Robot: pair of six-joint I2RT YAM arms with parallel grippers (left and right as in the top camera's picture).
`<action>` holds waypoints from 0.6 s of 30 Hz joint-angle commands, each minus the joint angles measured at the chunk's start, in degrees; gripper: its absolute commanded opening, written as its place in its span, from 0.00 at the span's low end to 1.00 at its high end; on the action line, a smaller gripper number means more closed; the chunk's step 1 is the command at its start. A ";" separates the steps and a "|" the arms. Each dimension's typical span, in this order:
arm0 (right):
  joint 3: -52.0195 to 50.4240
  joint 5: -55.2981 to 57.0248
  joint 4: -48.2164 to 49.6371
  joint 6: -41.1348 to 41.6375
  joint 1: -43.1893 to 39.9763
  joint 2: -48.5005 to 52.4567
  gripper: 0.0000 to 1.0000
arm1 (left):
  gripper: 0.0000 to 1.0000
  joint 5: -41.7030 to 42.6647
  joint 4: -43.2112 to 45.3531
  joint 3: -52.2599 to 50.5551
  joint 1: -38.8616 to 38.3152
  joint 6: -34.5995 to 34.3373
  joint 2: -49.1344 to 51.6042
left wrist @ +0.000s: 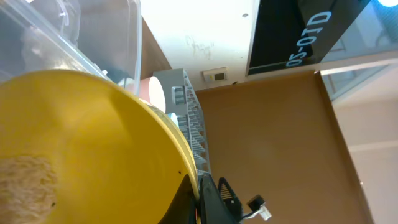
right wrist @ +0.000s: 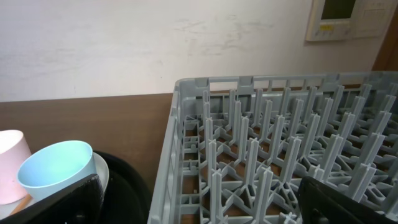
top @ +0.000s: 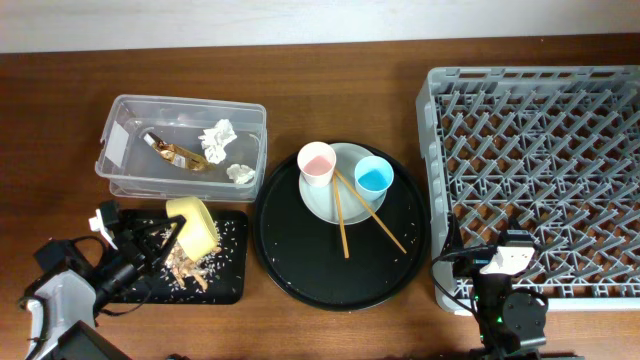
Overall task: Sort waste into correct bins and load items into the dishwasher rack
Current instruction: 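Tilt the yellow bowl to pour noodles onto the black tray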
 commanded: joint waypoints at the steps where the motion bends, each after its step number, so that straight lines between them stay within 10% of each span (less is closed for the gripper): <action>1: -0.28 0.70 -0.39 0.26 0.31 -0.22 0.98 | 0.00 2.38 -1.01 -0.37 0.33 -0.02 0.17; 18: -0.28 0.70 -0.39 0.26 0.31 -0.22 0.98 | 0.00 3.13 -5.62 -0.37 0.04 -0.85 0.17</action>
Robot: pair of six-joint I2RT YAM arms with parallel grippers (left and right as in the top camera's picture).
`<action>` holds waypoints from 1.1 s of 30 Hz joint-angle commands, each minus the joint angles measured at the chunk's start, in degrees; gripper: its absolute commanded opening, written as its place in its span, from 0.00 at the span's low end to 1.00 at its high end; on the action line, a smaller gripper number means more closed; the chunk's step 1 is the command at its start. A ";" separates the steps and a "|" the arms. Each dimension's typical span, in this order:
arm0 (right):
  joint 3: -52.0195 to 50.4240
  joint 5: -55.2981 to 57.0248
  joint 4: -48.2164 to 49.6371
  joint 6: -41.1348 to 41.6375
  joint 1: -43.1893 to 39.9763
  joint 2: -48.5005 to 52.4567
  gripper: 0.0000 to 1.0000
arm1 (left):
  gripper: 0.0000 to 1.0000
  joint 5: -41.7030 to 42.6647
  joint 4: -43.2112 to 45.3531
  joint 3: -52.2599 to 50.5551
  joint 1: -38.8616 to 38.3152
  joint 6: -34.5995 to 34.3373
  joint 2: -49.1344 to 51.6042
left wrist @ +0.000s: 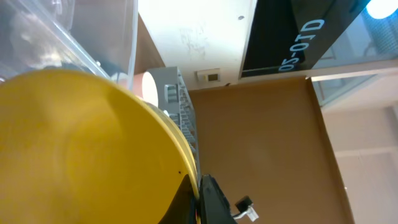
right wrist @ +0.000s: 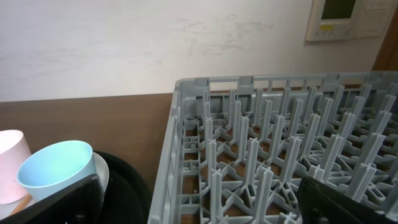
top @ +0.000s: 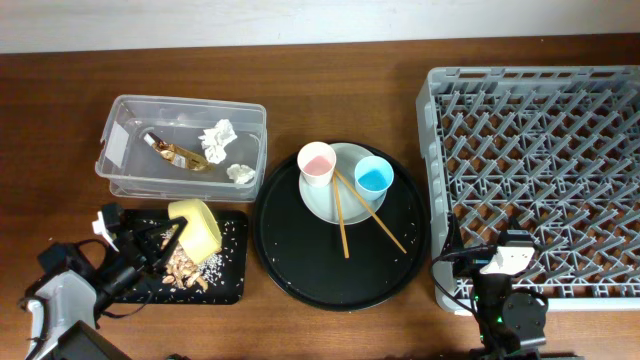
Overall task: Sort waste into correct bins and load items into the dishwasher rack
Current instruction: 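Tilt the yellow bowl to pour noodles onto the black tray, then carry the empty yellow bowl right and set it on the round tray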
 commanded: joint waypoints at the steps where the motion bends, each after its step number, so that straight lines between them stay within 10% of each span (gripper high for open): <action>1: -0.26 0.70 -0.39 0.31 0.31 -0.22 0.98 | 0.00 2.08 -3.02 -0.13 0.04 -0.09 0.17; 25: -0.26 0.70 -0.39 0.31 0.31 -0.22 0.98 | 0.00 -14.05 -5.44 0.09 -0.68 1.03 -5.81; 33: -0.26 0.70 -0.39 0.31 0.31 -0.22 0.98 | 0.00 -26.93 -5.46 7.91 -4.79 -12.24 -21.11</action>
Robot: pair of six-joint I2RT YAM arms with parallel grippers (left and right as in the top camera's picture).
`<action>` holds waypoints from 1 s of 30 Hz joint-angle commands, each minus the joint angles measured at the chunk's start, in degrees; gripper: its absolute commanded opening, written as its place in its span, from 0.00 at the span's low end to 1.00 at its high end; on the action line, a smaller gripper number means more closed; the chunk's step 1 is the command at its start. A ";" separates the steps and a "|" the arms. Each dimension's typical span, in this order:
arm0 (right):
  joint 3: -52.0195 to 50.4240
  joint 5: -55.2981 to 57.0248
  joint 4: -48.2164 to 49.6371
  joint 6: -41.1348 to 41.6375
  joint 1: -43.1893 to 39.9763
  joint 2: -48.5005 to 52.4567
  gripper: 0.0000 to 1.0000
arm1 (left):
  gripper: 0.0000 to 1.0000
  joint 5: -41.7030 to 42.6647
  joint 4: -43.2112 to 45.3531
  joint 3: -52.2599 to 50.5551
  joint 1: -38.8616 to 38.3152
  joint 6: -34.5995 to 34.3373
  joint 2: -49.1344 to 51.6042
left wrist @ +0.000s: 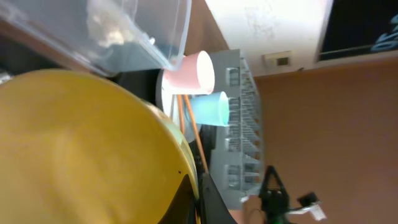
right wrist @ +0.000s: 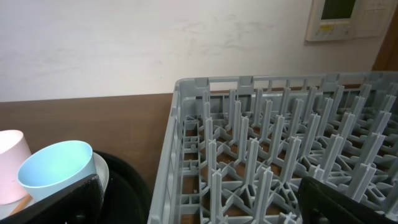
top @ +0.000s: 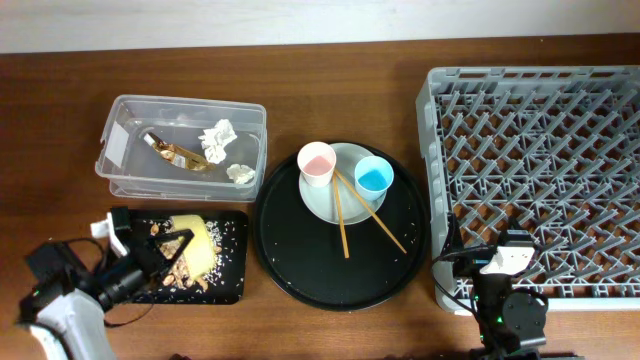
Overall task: Sort waste into correct bins and load items into the dishwasher rack
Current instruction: 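Carry the empty yellow bowl right and set it on the round tray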
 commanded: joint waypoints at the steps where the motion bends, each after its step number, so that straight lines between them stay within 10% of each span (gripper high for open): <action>1: -0.26 0.70 -0.39 0.31 0.31 -0.22 0.98 | 0.00 -10.40 0.13 6.95 -5.44 -8.96 -7.78; 18: -0.26 0.70 -0.39 0.31 0.31 -0.22 0.99 | 0.01 -53.13 13.68 14.45 -62.64 -33.53 -6.56; 30: -0.26 0.70 -0.39 0.31 0.31 -0.22 0.98 | 0.01 -57.90 20.37 14.45 -78.09 -33.99 14.62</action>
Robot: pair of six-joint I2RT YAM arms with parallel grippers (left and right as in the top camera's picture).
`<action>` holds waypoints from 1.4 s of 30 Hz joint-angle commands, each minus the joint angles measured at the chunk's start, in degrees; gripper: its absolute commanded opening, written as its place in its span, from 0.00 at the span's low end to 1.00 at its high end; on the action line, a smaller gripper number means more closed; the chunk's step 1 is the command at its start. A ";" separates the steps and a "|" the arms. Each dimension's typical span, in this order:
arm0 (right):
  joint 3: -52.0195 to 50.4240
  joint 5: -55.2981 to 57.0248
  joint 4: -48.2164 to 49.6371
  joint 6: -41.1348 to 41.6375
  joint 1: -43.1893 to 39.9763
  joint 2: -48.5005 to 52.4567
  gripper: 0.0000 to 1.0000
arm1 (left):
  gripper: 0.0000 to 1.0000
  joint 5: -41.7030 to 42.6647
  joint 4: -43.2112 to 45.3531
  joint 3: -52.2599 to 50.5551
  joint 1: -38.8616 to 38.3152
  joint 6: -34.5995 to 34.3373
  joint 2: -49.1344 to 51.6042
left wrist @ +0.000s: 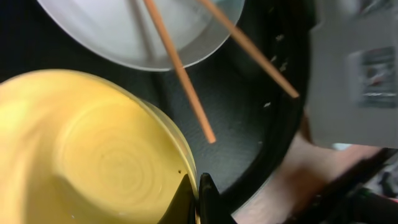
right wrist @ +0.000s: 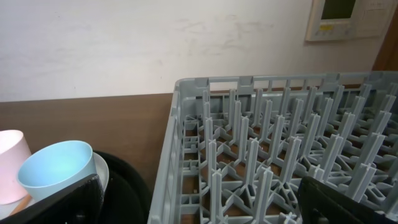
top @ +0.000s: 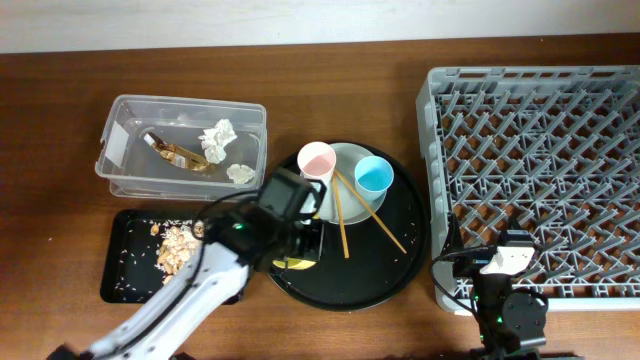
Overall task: Sort waste into correct bins and load items into the dishwasher rack
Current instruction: 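Carry the empty yellow bowl right and set it on the round tray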
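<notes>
My left gripper is shut on the rim of an empty yellow bowl. In the overhead view the left arm covers most of the bowl, which is over the front left of the round black tray. On that tray a white plate carries a pink cup, a blue cup and two chopsticks. The grey dishwasher rack stands at the right. My right gripper is open at the rack's front left corner, holding nothing.
A black rectangular tray at the front left holds a heap of food scraps and scattered crumbs. Behind it a clear plastic bin contains crumpled paper and a wrapper. Whether the bowl touches the round tray cannot be told.
My left gripper, still shut on the yellow bowl, has moved right from over the black rectangular tray to over the round black tray. The right arm has not moved.
My left gripper held the yellow bowl tilted over the rectangular tray with food still in it. Then the bowl was empty and scraps lay heaped on that tray. It stayed there a moment later, and now the empty bowl is over the round tray.
</notes>
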 commanded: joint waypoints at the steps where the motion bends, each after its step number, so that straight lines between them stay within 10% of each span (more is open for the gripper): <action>1: -0.28 0.70 -0.39 0.28 0.31 -0.22 0.98 | 0.01 -3.23 0.92 0.63 -1.40 -0.72 2.29; 28: -0.28 0.70 -0.39 0.28 0.31 -0.22 0.98 | 0.02 -4.35 2.43 0.35 -4.09 -0.72 9.51; 34: -0.28 0.70 -0.39 0.28 0.31 -0.22 0.98 | 0.39 -5.11 2.38 0.35 -4.09 -0.70 9.53; 42: -0.28 0.70 -0.39 0.28 0.31 -0.22 0.98 | 0.43 -5.14 0.46 3.72 -4.09 -0.04 6.05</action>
